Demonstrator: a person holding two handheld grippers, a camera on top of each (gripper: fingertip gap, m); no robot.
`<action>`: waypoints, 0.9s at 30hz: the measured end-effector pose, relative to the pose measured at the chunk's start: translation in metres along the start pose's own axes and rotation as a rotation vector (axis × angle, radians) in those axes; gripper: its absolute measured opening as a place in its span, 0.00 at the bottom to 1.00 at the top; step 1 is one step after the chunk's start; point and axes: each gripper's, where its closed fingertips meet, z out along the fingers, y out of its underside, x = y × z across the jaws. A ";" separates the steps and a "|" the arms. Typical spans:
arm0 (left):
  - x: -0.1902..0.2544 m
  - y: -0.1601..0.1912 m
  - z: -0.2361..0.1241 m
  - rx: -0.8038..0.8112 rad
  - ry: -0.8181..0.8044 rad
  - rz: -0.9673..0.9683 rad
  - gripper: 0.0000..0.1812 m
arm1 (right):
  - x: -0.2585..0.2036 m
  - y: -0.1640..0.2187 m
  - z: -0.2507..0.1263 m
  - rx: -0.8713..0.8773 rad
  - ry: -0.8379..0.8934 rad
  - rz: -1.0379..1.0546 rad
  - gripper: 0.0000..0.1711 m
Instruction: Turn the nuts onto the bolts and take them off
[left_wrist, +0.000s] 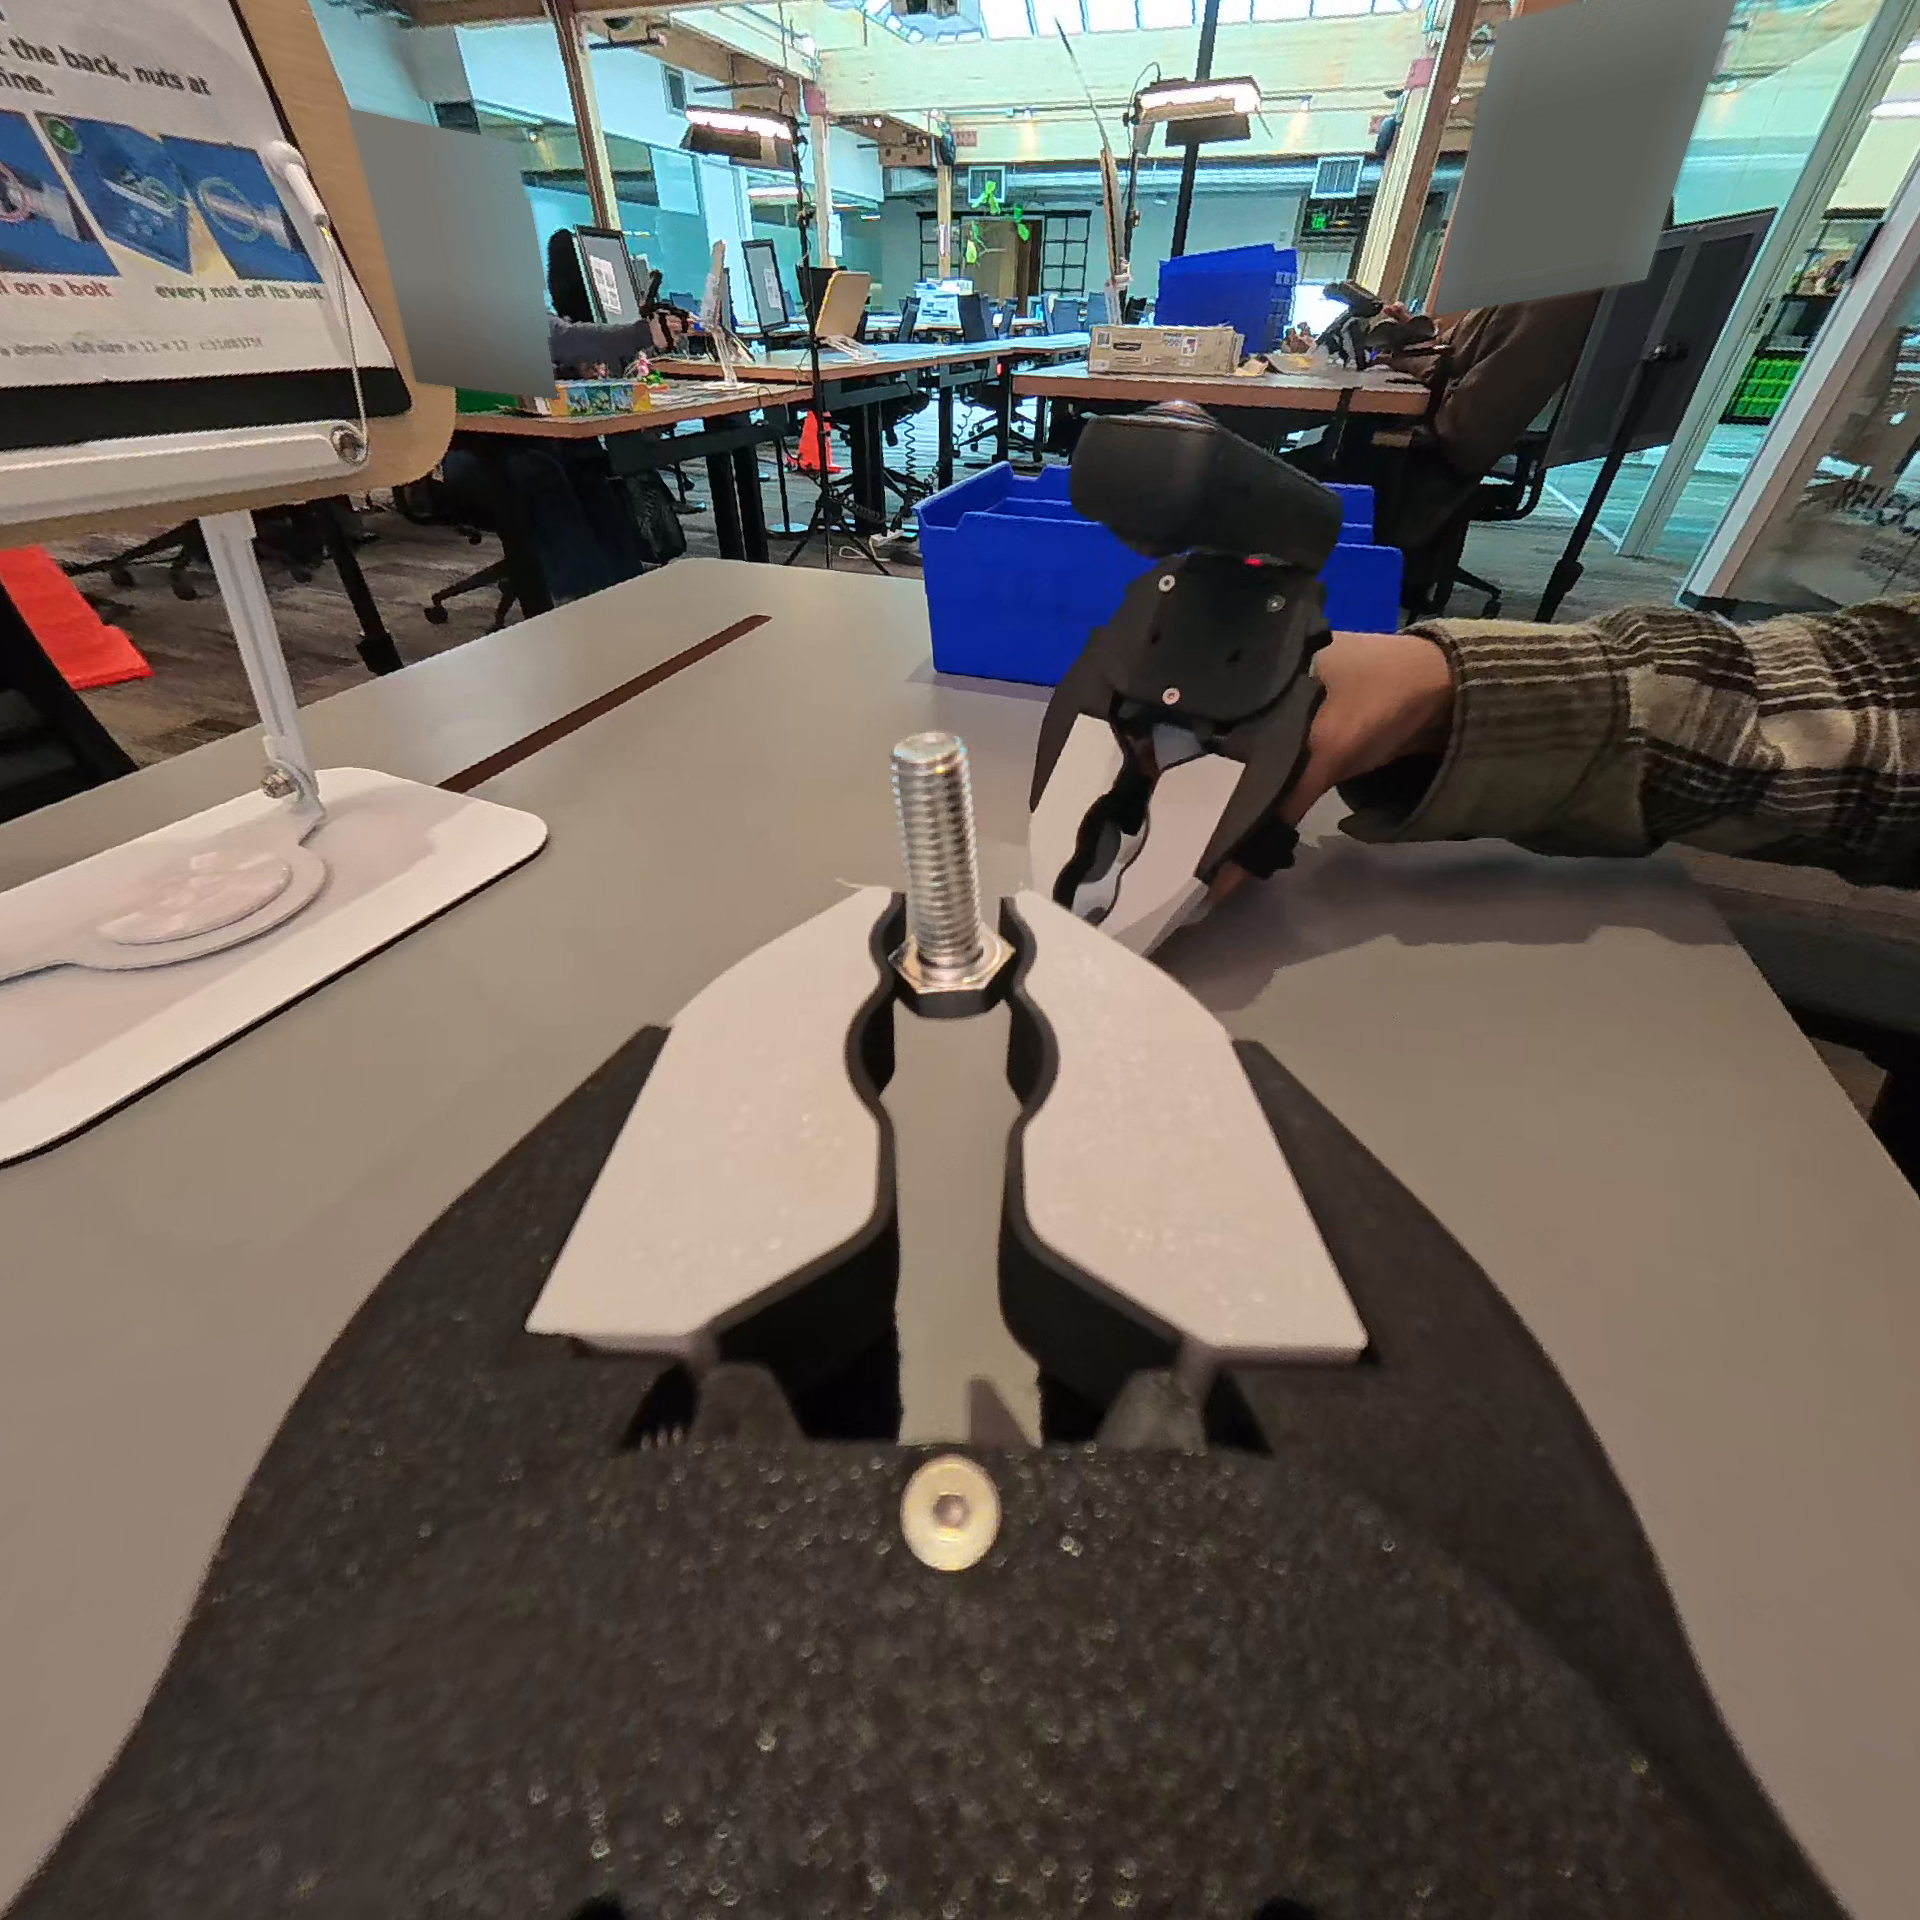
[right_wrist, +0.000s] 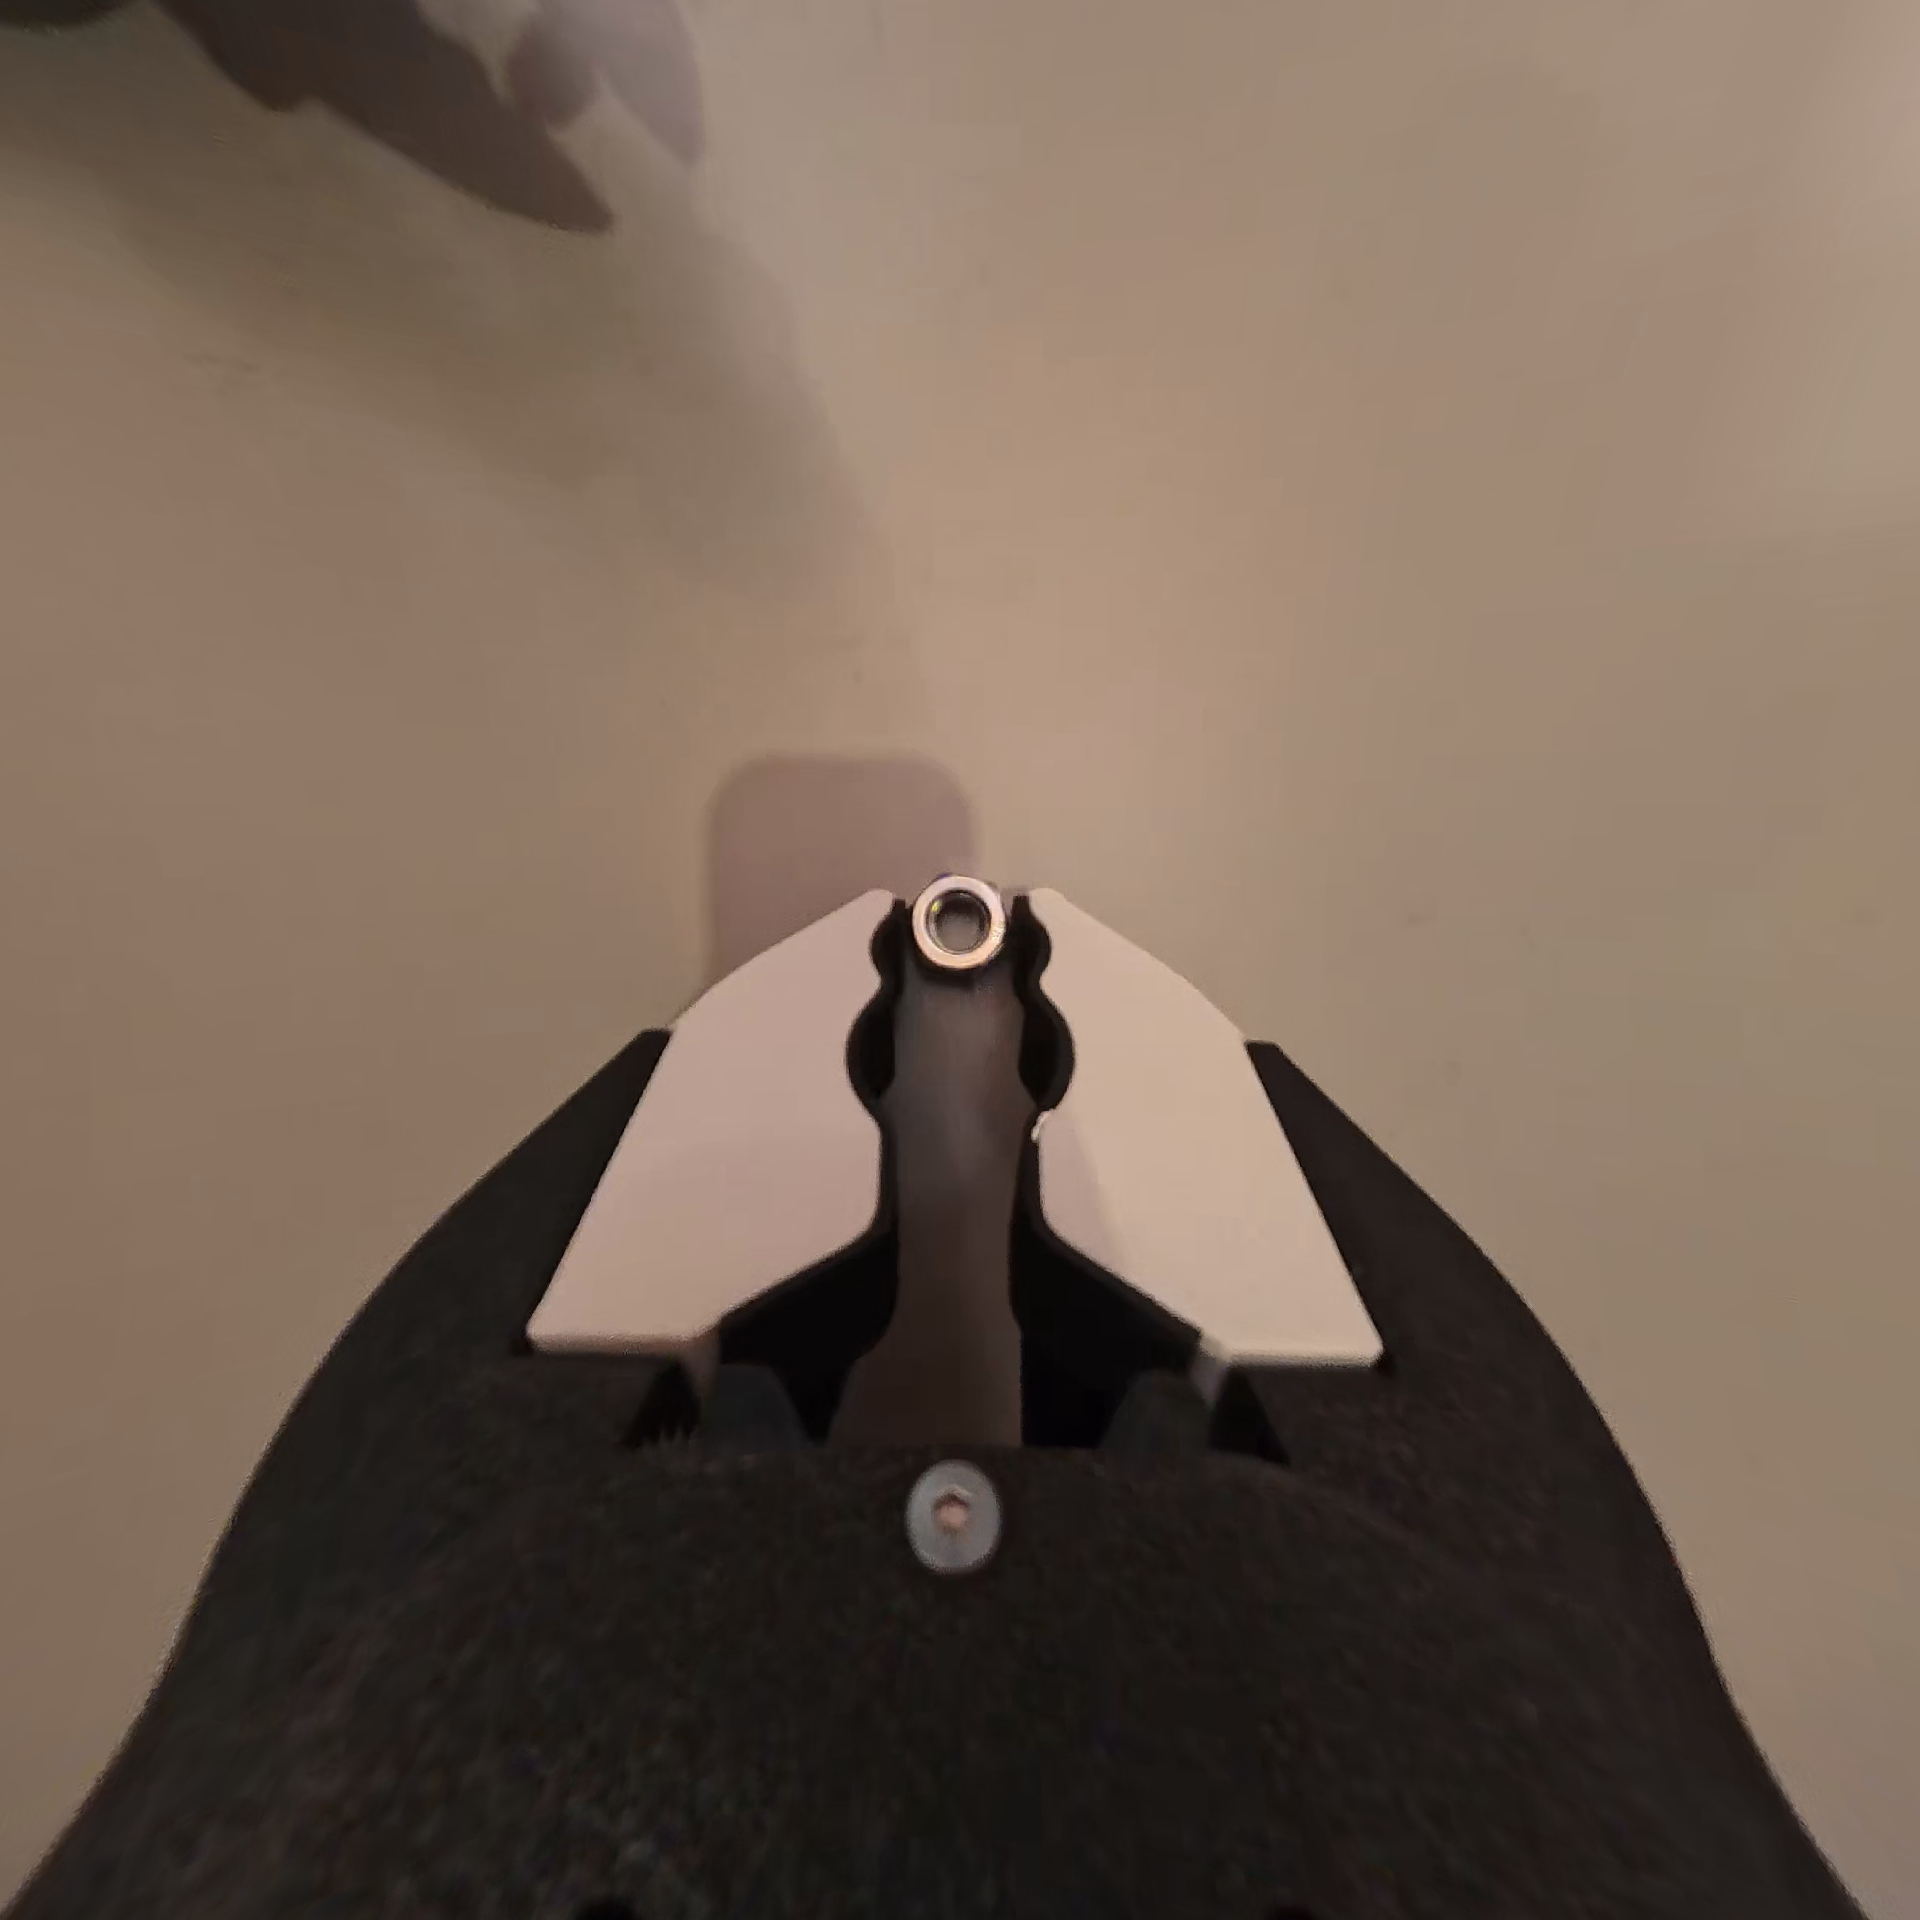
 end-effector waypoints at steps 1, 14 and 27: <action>0.001 0.000 0.001 0.001 0.006 -0.002 0.09 | 0.000 0.000 0.000 -0.008 -0.001 -0.002 0.11; 0.038 0.011 0.021 -0.082 0.111 0.073 0.09 | -0.074 -0.153 -0.083 0.109 -0.156 -0.365 0.11; 0.047 0.013 0.025 -0.101 0.109 0.122 0.09 | -0.080 -0.154 -0.061 -0.027 -0.249 -0.388 0.11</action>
